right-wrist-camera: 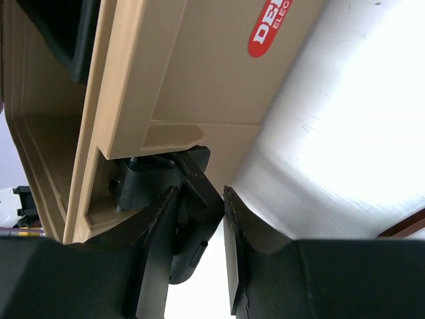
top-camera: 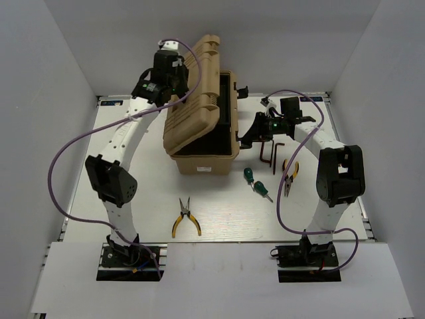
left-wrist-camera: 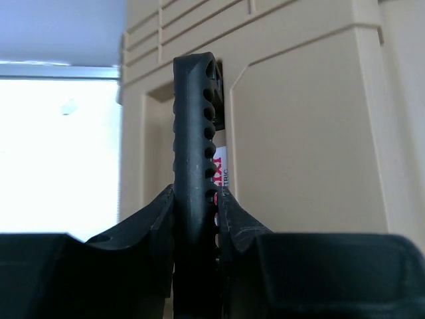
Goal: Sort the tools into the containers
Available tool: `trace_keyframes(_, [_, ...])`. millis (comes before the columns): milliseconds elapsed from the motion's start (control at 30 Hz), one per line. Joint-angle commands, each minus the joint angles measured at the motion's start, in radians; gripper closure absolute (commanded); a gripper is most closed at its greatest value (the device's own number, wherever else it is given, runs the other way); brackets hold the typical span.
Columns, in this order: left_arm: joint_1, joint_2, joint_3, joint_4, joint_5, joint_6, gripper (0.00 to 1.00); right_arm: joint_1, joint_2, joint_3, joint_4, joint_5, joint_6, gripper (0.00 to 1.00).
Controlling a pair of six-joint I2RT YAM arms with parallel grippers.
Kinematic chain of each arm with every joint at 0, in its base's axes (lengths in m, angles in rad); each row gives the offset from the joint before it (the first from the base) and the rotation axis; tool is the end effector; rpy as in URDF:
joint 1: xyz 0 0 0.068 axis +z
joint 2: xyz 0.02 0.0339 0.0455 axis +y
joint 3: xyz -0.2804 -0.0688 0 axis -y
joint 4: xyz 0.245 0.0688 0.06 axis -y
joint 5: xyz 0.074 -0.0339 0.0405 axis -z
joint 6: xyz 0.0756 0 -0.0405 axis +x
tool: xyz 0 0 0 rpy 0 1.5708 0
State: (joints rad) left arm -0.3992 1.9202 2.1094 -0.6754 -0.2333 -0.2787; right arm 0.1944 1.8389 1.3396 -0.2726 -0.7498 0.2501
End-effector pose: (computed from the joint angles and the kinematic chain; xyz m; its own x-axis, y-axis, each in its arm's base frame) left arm 0.4452 -0.1688 0.4130 -0.4661 -0.0939 -0.8797 0.0641 0.9882 -0.1394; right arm 0.4127 0.1338 0.2290 -0.8166 0.0238 -0.5766 -0.4318 0.6376 0.6379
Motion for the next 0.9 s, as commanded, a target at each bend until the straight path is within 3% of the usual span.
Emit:
trace_keyframes(0, [0.082, -0.199, -0.021, 0.082, -0.066, 0.044, 1.00, -0.026, -0.018, 0.009, -0.065, 0.073, -0.084, 1.00])
trace_keyframes(367, [0.236, -0.316, -0.224, 0.112, -0.046, 0.053, 1.00, -0.044, -0.013, 0.013, -0.065, 0.066, -0.086, 1.00])
trace_keyframes(500, [0.282, -0.375, -0.322, 0.148, -0.034, 0.053, 0.87, -0.046, -0.010, 0.020, -0.073, 0.061, -0.090, 1.00])
trace_keyframes(600, [0.319, -0.415, -0.390, 0.160, -0.023, 0.044, 0.52, -0.046, -0.009, 0.024, -0.076, 0.063, -0.094, 1.00])
trace_keyframes(700, [0.338, -0.441, -0.414, 0.160, -0.012, 0.035, 0.40, -0.044, -0.003, 0.029, -0.080, 0.056, -0.097, 1.00])
trace_keyframes(733, [0.353, -0.441, -0.414, 0.169, -0.012, 0.026, 0.31, -0.044, -0.003, 0.030, -0.080, 0.055, -0.098, 1.00])
trace_keyframes(867, [0.394, -0.463, -0.424, 0.169, 0.015, 0.004, 0.21, -0.044, -0.003, 0.032, -0.086, 0.041, -0.101, 1.00])
